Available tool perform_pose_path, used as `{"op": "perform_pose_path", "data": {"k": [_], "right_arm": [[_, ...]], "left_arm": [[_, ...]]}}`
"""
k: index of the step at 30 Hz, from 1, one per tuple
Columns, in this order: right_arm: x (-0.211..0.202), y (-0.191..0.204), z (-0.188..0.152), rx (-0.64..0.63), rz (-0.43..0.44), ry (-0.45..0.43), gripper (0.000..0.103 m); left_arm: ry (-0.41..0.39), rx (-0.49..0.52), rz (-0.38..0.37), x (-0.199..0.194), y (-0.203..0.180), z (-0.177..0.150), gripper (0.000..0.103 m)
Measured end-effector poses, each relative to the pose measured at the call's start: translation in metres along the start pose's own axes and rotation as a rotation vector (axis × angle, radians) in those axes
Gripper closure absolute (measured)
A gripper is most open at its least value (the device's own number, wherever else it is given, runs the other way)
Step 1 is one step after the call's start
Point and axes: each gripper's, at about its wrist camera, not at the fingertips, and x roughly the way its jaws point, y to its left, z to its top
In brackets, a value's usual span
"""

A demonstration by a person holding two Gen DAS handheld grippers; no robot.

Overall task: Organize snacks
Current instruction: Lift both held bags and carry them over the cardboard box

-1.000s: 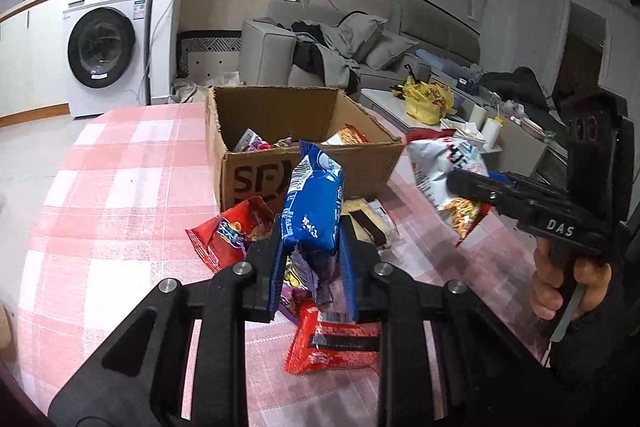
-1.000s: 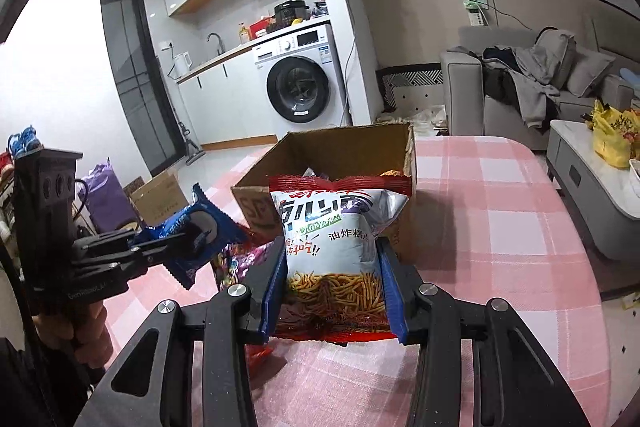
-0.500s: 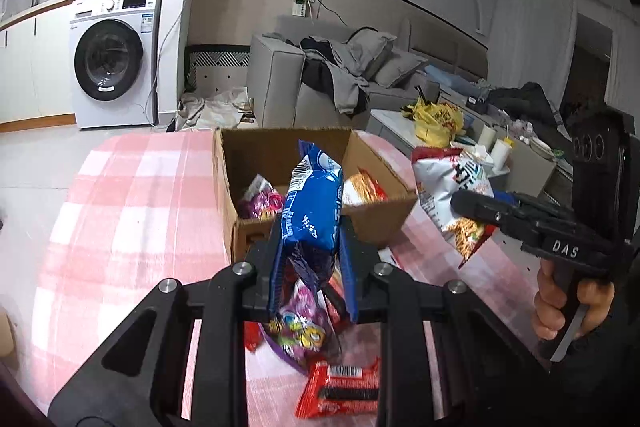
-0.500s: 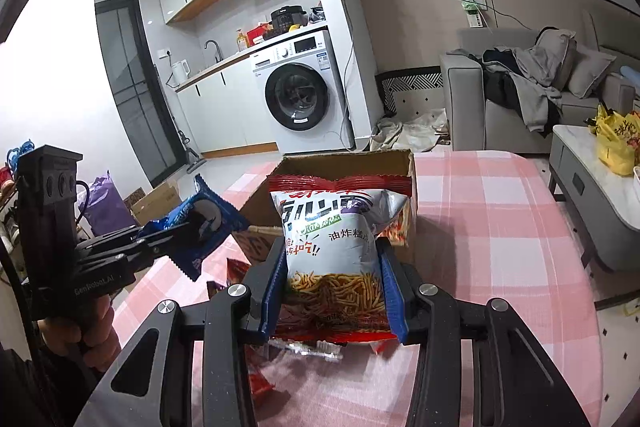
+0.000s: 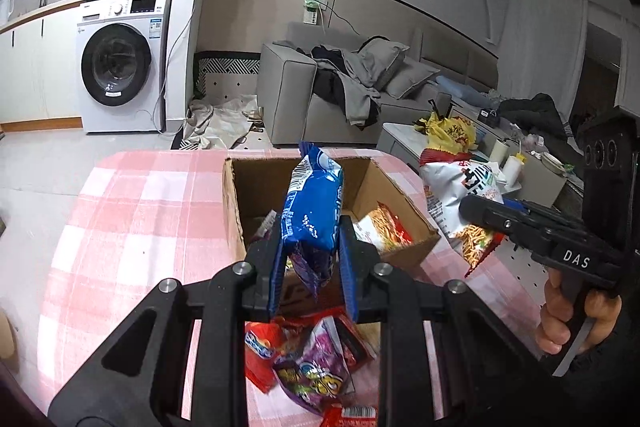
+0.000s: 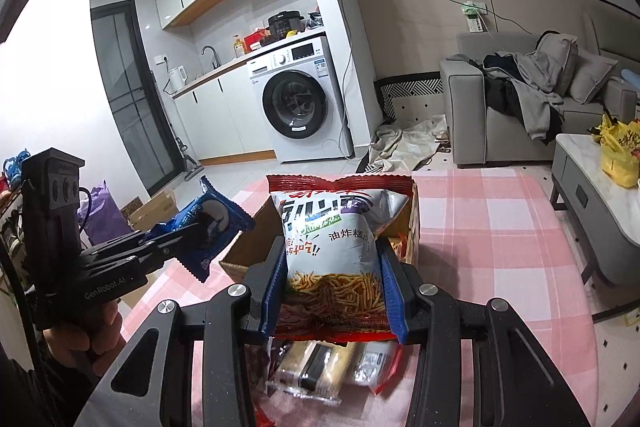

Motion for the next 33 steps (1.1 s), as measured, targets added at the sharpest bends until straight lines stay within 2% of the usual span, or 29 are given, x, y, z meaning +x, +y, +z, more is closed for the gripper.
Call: {"op": "perform_pose_path", "data": {"k": [17, 25, 33], "right_arm": [[0.044, -0.011, 0.021, 0.042, -0.006, 0.014, 0.060], [0.074, -0.009, 0.024, 0.034, -0.007, 0.045, 0.060], [0.106, -0.014, 0.020, 0.077, -0.012, 0.076, 0.060]], "left_arm": [[0.013, -0.004, 0.013, 0.058, 0.008, 0.030, 0.082], [0.032, 0.013, 0.021, 0.093, 0.001, 0.035, 0.082], [0.056, 0.029, 0.044, 0.134, -0.004, 0.033, 0.082]]}}
